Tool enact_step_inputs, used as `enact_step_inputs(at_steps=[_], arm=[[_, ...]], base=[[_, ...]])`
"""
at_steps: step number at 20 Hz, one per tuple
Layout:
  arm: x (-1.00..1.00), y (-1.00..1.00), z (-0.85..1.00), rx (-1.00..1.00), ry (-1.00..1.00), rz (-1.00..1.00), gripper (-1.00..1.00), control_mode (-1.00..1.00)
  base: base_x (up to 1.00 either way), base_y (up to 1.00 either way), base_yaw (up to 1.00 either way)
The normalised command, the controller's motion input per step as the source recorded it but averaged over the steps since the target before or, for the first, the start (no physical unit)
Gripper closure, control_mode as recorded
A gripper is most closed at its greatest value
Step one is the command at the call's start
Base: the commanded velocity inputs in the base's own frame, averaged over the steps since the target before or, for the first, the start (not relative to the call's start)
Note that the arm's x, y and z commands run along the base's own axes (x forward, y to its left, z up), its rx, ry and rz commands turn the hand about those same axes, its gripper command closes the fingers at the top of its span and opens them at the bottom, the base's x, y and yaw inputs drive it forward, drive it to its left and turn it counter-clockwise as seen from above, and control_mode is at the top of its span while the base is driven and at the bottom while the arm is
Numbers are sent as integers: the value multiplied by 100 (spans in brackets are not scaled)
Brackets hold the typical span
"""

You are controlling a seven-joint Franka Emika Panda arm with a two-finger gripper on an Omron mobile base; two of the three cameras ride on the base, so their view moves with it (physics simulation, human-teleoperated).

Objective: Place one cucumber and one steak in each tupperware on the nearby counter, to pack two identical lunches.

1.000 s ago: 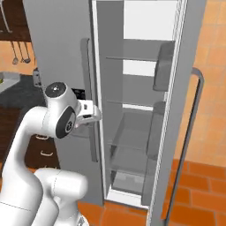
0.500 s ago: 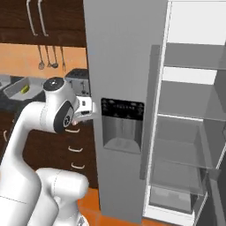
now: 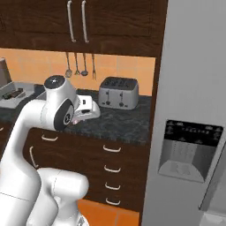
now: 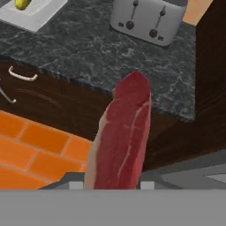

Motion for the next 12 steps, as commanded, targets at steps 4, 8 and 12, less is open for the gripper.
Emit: enact_step_inputs(at_steps=[4,8,12], arm=[[0,0,0,0,0,0,100,100],[0,0,0,0,0,0,100,100],[0,0,0,0,0,0,100,100]], base=[[65,100,0],[94,100,0],[100,100,0]])
